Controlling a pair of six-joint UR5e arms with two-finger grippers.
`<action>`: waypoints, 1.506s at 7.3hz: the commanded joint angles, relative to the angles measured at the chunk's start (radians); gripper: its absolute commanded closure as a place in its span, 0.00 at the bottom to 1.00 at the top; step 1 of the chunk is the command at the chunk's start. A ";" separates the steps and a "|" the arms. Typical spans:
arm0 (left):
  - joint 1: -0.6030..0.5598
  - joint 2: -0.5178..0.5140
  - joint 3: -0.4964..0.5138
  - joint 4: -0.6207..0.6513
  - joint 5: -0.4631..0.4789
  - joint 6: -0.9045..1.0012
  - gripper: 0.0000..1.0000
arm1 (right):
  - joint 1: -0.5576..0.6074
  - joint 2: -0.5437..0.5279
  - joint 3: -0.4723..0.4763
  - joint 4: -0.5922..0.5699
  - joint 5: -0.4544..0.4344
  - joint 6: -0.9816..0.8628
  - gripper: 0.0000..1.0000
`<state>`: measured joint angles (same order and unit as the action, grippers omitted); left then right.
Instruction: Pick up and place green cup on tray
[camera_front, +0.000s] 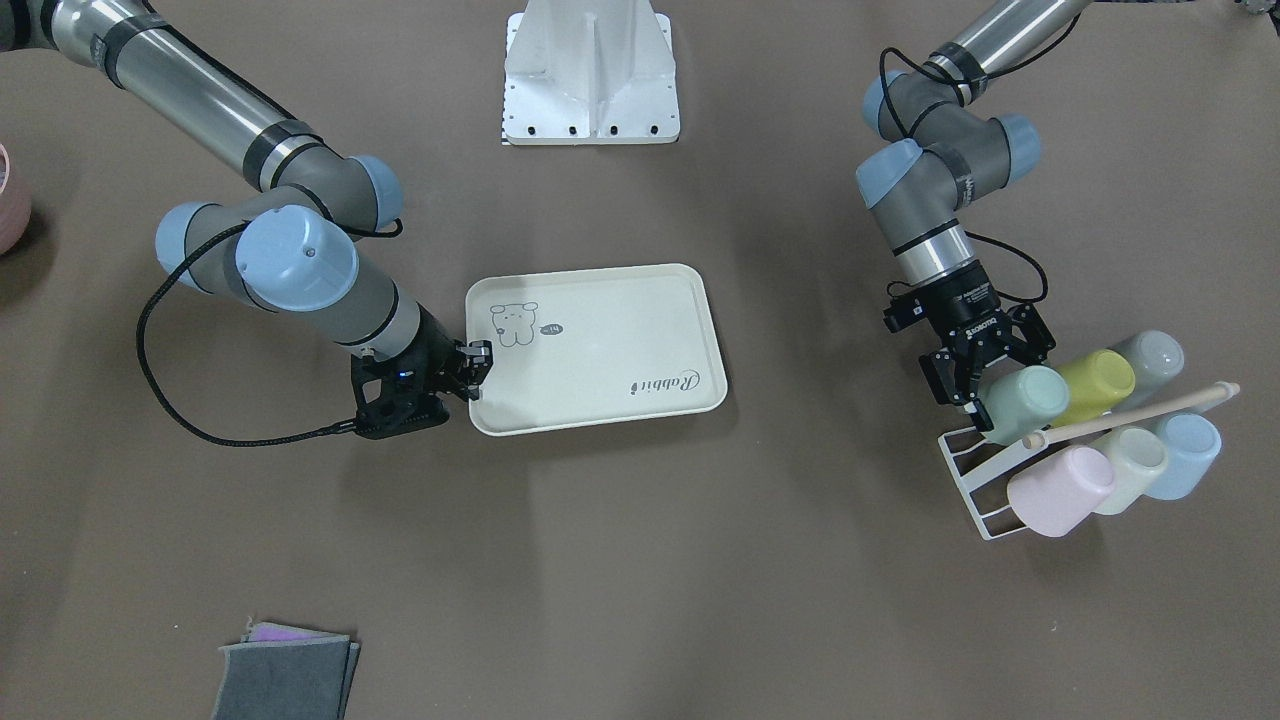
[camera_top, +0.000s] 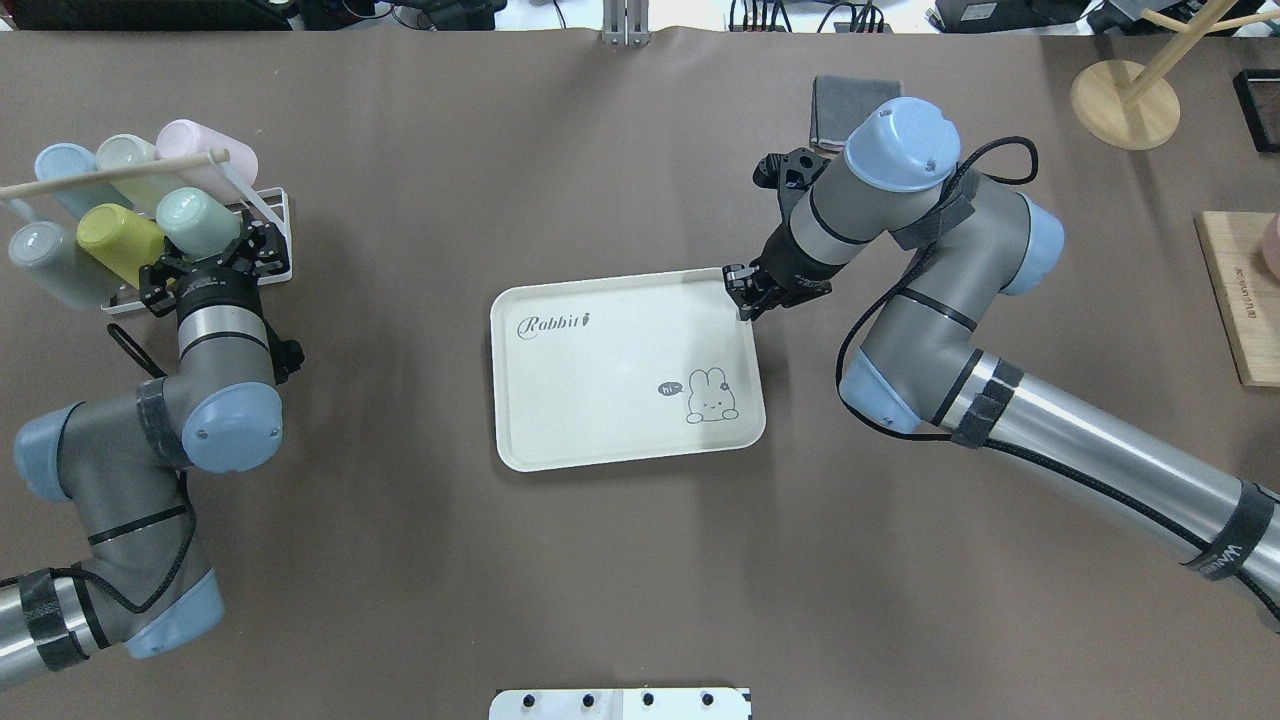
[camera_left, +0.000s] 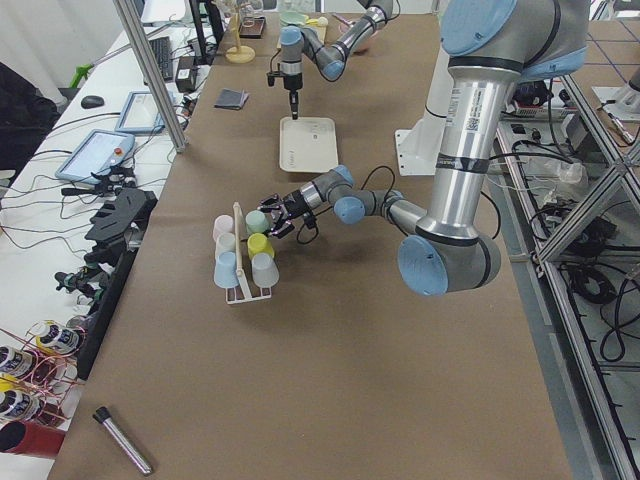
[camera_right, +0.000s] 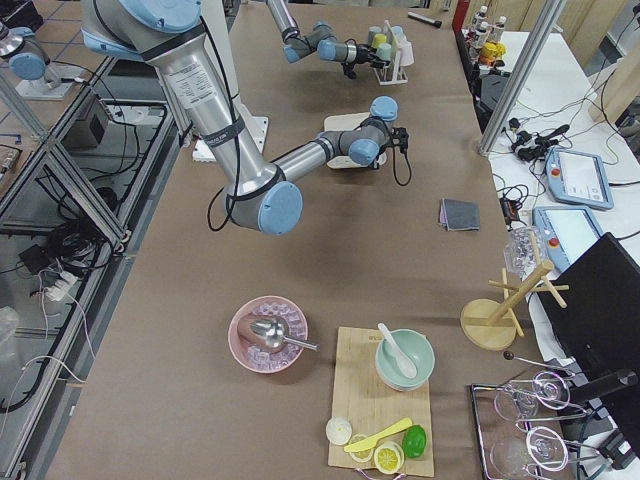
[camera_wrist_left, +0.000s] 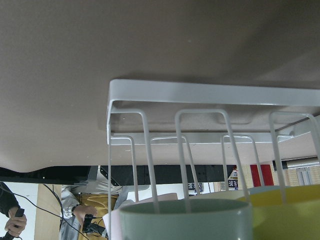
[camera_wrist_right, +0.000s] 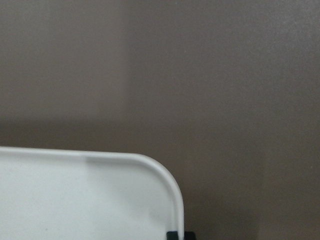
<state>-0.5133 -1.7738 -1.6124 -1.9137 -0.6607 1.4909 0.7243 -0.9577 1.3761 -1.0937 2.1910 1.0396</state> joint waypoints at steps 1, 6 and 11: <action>-0.001 -0.004 -0.003 0.001 0.013 0.006 0.73 | -0.003 -0.004 -0.012 0.003 -0.001 -0.003 1.00; -0.010 0.002 -0.018 -0.042 0.056 0.043 1.00 | -0.003 -0.004 -0.023 0.005 -0.027 -0.001 0.85; -0.014 0.051 -0.066 -0.209 0.053 0.187 1.00 | 0.143 -0.047 -0.011 -0.011 0.007 -0.032 0.00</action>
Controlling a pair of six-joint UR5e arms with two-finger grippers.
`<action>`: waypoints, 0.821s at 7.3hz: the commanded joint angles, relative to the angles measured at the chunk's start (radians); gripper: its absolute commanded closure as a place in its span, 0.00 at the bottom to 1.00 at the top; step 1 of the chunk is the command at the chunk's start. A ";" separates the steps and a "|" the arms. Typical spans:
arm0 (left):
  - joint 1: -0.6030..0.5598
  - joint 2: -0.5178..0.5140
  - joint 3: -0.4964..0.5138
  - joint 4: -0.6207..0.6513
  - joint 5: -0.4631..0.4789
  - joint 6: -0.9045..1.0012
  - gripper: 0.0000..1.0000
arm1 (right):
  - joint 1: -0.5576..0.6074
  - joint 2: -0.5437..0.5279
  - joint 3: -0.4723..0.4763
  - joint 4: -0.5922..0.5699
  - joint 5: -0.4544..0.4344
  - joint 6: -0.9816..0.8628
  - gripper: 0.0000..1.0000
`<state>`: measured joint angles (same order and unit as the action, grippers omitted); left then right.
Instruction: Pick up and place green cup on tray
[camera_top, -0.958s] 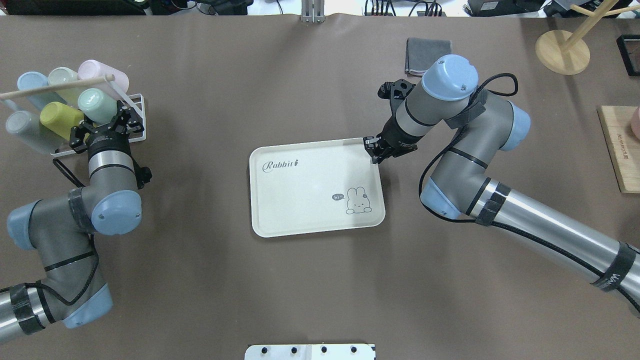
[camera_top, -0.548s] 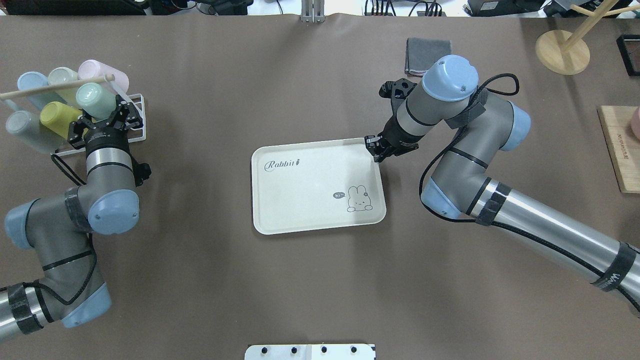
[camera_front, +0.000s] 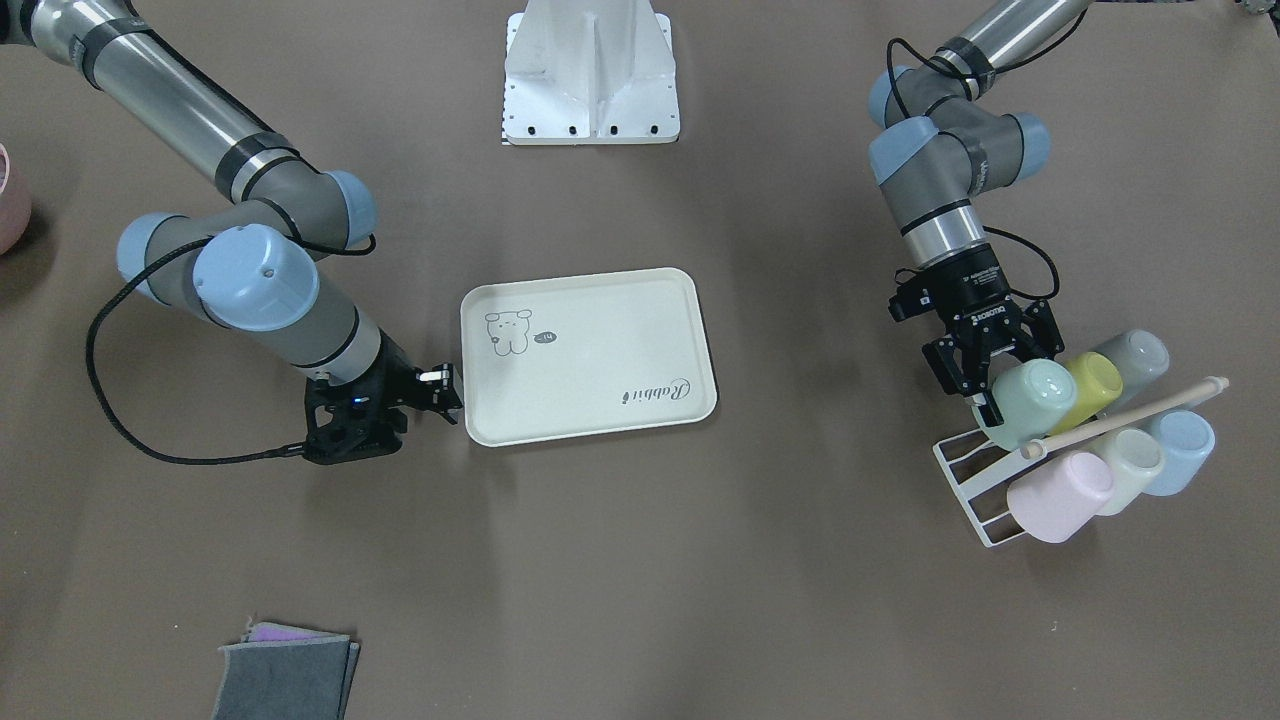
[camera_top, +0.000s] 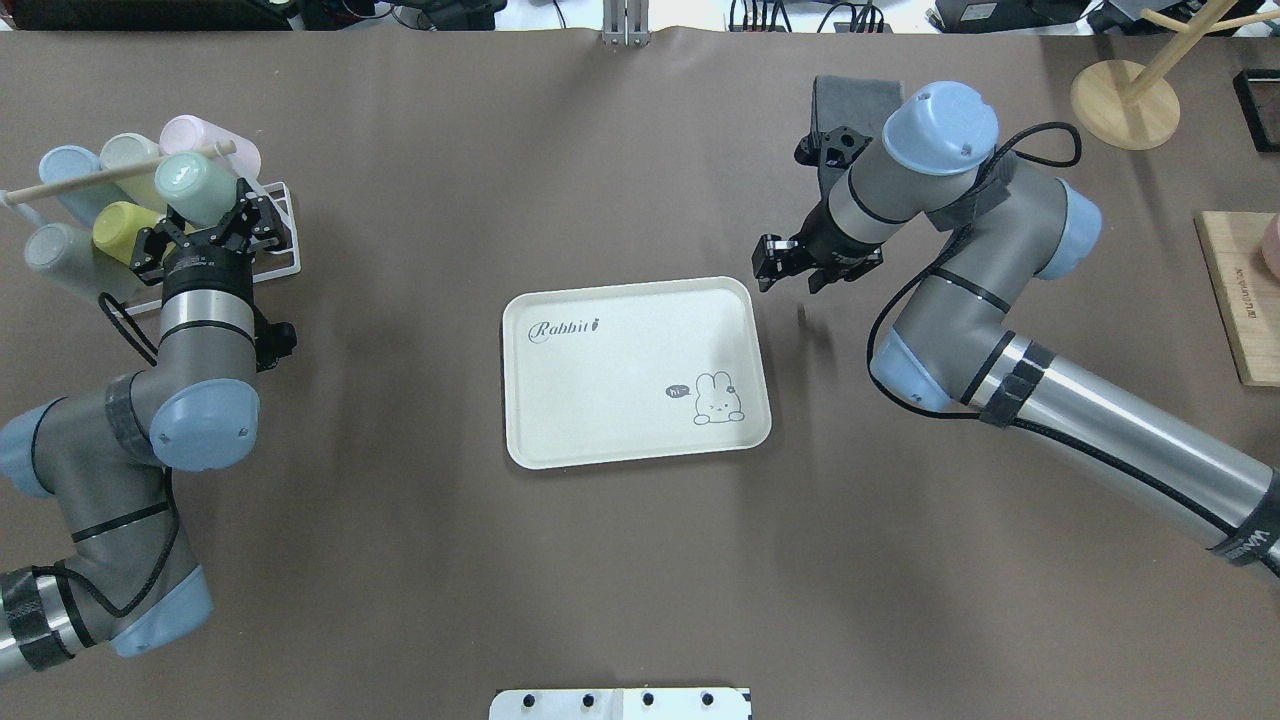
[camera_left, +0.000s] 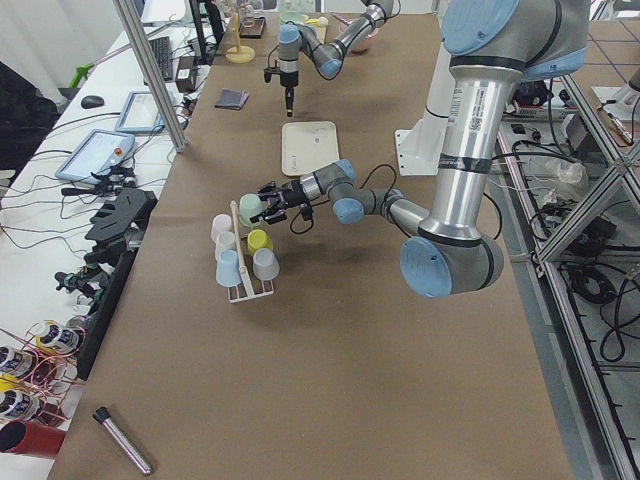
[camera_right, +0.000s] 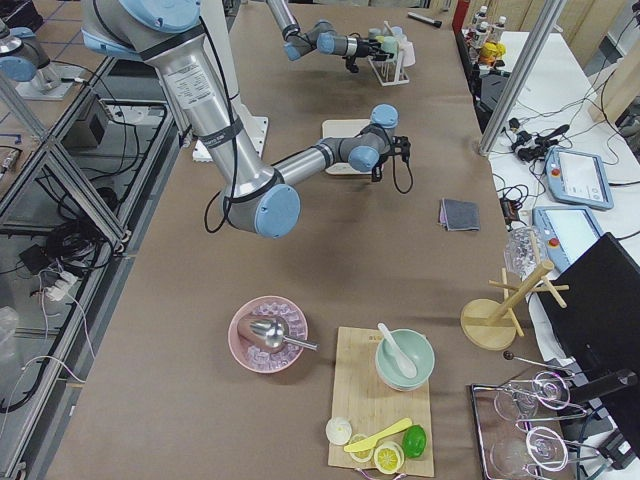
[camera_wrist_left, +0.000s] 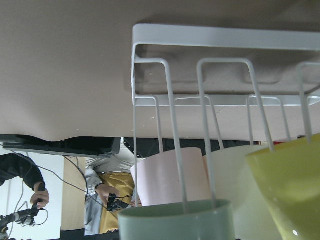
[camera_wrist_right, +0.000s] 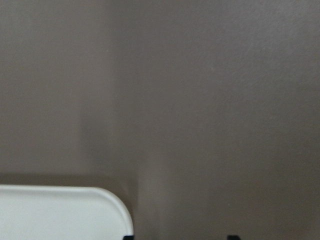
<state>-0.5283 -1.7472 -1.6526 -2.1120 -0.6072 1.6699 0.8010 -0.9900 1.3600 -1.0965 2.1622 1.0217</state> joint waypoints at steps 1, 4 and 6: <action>0.005 0.037 -0.044 -0.013 0.000 0.008 1.00 | 0.137 -0.041 0.011 -0.028 0.069 -0.078 0.00; 0.042 0.052 -0.050 -0.014 -0.002 -0.001 1.00 | 0.456 -0.186 0.137 -0.330 0.094 -0.556 0.00; 0.079 0.113 -0.117 -0.019 -0.005 -0.004 1.00 | 0.675 -0.278 0.155 -0.546 0.081 -0.929 0.00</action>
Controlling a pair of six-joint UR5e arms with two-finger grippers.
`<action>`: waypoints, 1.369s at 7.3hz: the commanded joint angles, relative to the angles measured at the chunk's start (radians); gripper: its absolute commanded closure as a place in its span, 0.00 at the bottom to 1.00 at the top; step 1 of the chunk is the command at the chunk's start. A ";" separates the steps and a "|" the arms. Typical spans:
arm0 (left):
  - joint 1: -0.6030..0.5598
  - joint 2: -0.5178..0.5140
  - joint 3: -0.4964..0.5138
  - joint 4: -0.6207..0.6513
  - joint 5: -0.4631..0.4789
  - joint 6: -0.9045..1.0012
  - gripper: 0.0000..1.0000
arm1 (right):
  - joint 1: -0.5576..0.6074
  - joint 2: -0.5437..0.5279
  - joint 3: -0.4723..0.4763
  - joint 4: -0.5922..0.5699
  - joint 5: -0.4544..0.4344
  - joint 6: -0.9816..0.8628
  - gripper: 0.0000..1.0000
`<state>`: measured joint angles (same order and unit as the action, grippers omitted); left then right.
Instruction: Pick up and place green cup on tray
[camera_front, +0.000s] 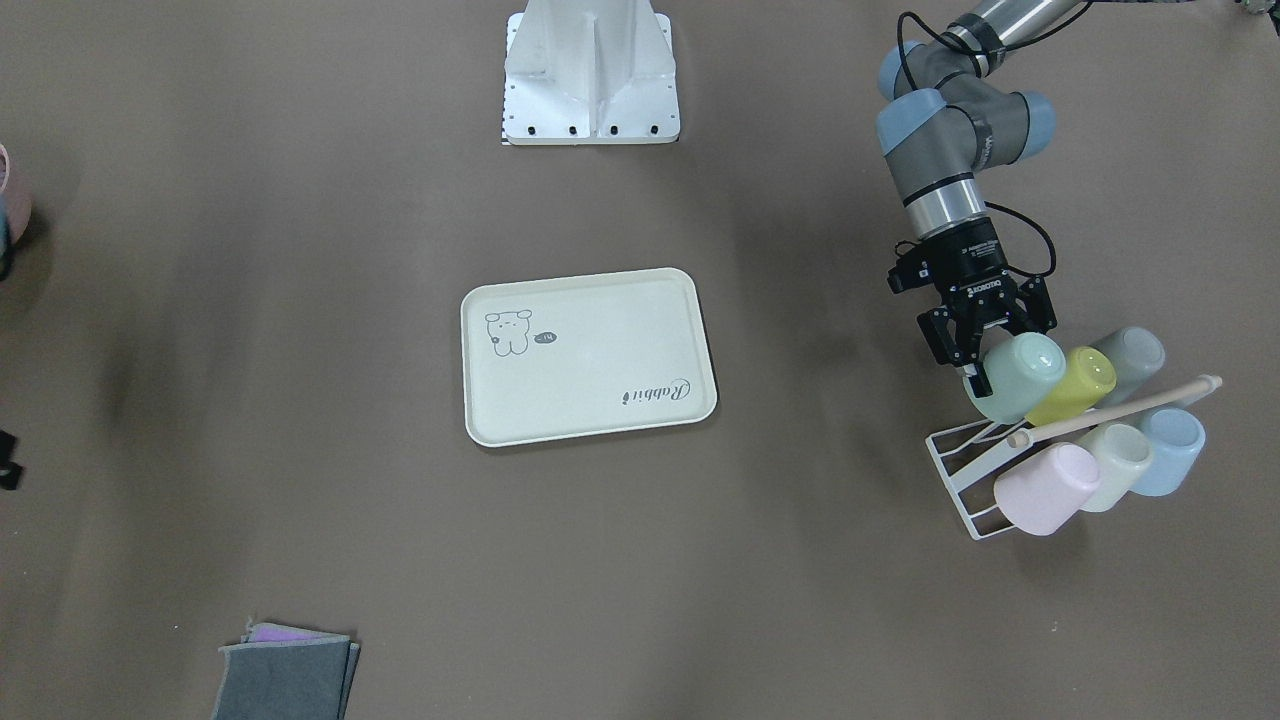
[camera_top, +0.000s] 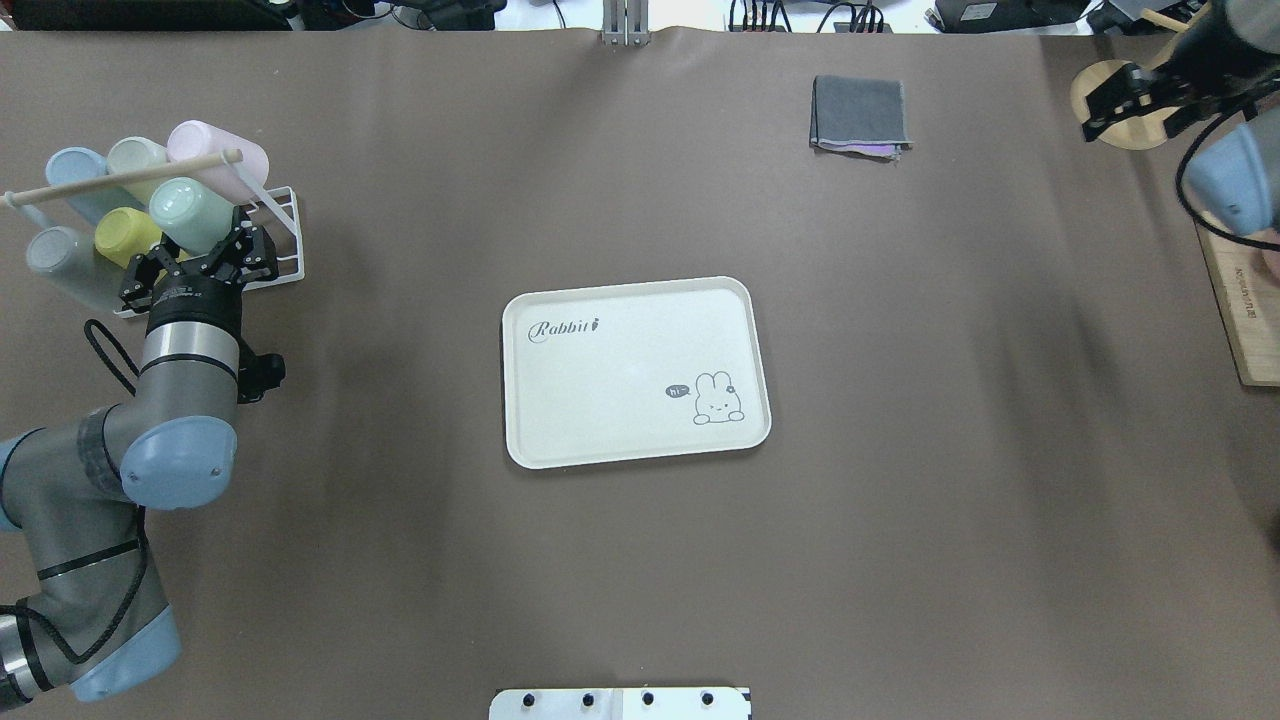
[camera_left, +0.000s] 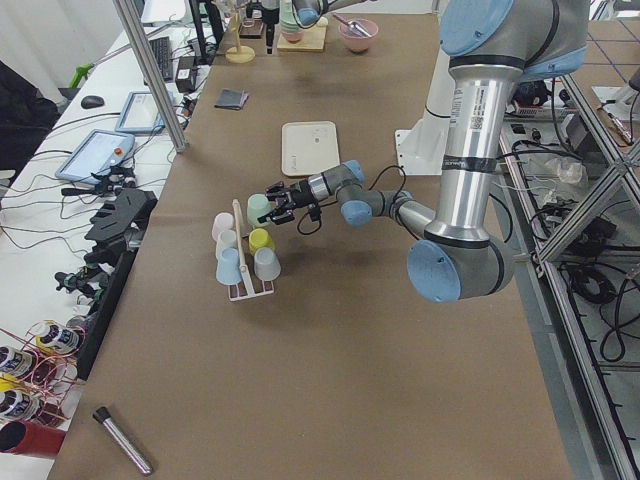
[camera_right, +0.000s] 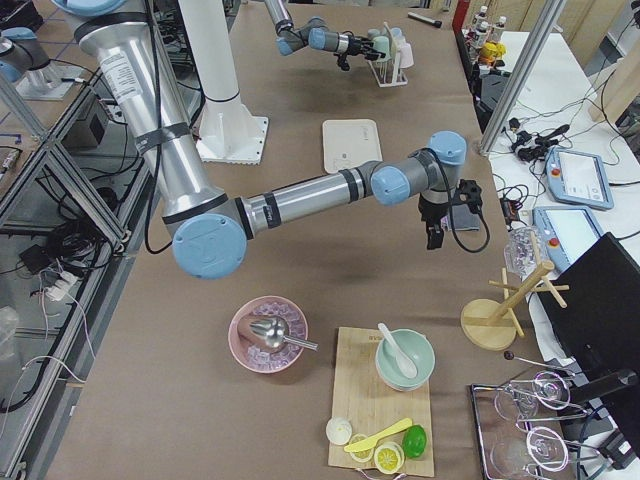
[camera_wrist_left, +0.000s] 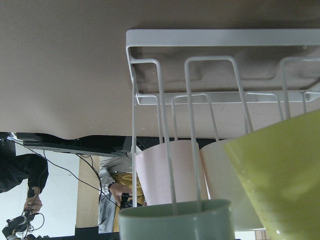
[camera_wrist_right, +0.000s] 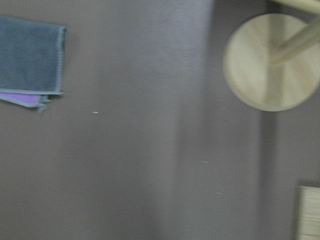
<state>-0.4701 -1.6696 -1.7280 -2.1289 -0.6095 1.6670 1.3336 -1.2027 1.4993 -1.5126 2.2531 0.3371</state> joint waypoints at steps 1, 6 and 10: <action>0.028 0.065 -0.086 -0.002 -0.007 0.000 1.00 | 0.213 -0.148 0.009 -0.130 -0.012 -0.351 0.00; 0.044 0.157 -0.257 -0.003 -0.009 0.011 1.00 | 0.289 -0.240 -0.036 -0.130 0.034 -0.259 0.00; 0.031 0.159 -0.312 -0.196 -0.038 0.108 1.00 | 0.282 -0.209 -0.076 -0.124 0.071 -0.250 0.00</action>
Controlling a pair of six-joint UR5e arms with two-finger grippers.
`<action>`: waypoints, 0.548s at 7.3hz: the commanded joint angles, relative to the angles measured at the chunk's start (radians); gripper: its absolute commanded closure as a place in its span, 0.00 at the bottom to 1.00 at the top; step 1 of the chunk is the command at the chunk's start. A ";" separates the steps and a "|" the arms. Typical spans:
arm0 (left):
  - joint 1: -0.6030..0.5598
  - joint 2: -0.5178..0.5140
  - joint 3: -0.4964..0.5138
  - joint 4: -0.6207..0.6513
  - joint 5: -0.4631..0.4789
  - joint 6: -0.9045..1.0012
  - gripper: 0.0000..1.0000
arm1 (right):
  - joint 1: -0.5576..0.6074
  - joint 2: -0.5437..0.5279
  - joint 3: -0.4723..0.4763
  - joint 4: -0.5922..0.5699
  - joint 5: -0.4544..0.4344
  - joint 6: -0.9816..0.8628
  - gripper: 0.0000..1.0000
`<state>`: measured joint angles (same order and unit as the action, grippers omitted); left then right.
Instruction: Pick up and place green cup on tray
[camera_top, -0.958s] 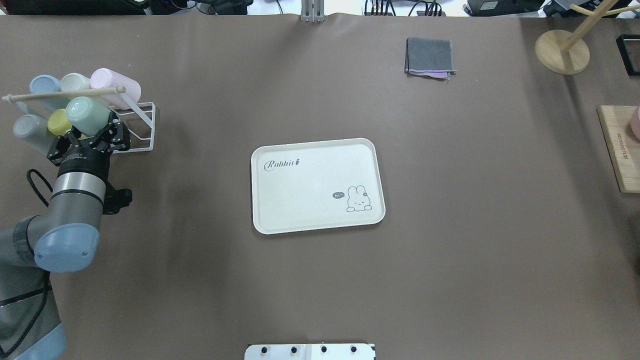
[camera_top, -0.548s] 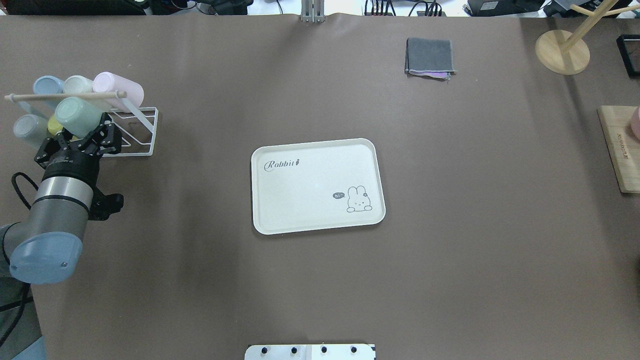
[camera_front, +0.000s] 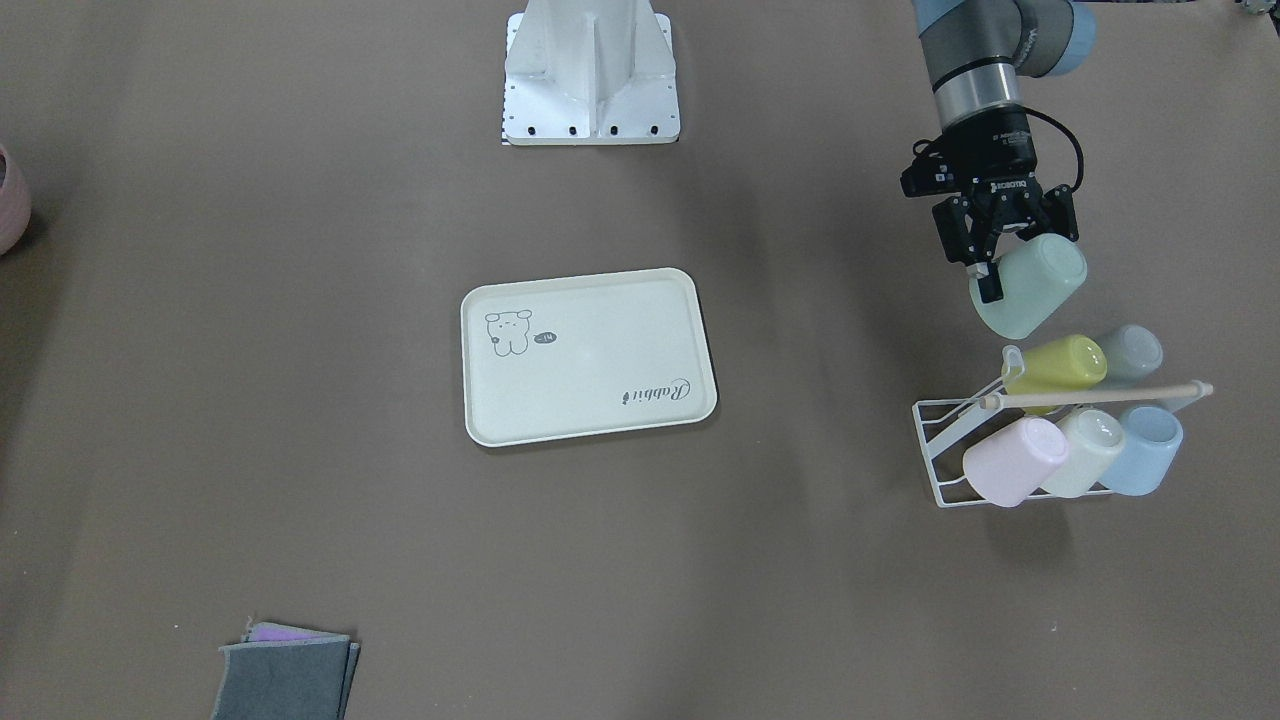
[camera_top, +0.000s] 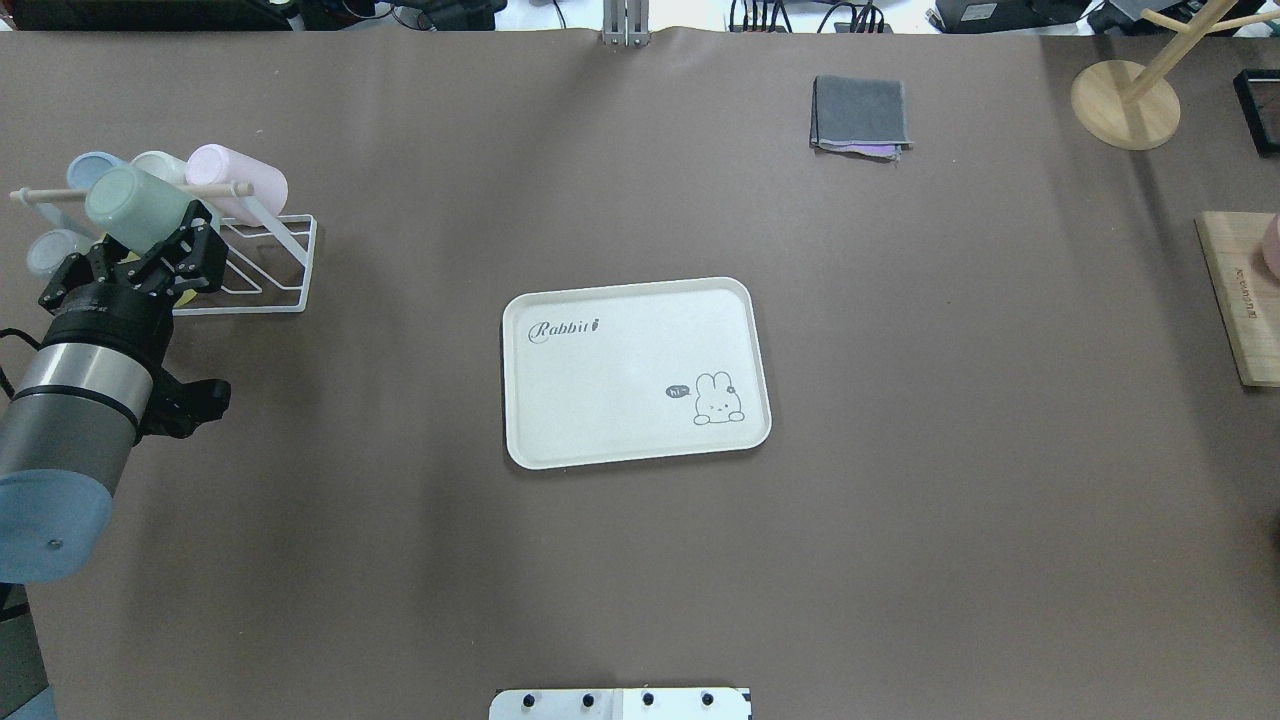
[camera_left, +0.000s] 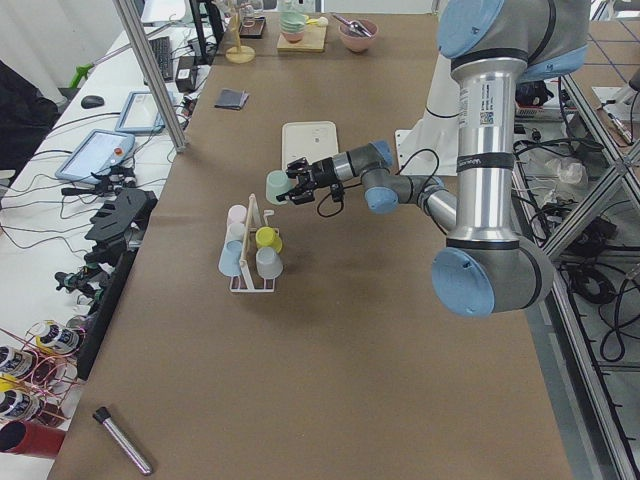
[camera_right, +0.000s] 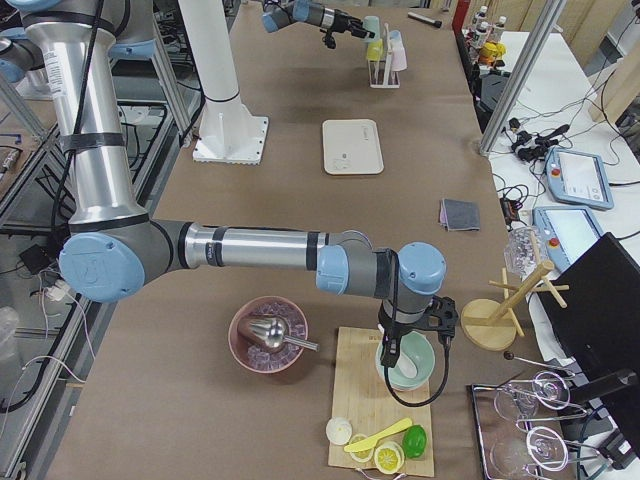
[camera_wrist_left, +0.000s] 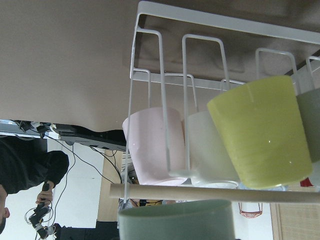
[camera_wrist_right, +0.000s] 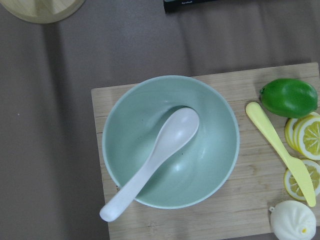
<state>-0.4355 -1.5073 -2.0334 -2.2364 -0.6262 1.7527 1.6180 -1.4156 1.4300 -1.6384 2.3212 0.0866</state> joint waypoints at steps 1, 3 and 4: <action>-0.003 -0.022 -0.005 -0.170 -0.042 0.015 1.00 | -0.003 0.004 -0.010 0.003 0.004 0.002 0.00; -0.005 -0.108 0.034 -0.219 -0.091 -0.195 1.00 | -0.004 0.004 -0.010 0.003 0.004 -0.001 0.00; -0.006 -0.157 0.077 -0.223 -0.155 -0.427 1.00 | -0.004 0.004 -0.010 0.005 0.003 -0.002 0.00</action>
<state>-0.4402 -1.6078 -1.9991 -2.4458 -0.7179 1.5580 1.6141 -1.4113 1.4208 -1.6349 2.3251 0.0862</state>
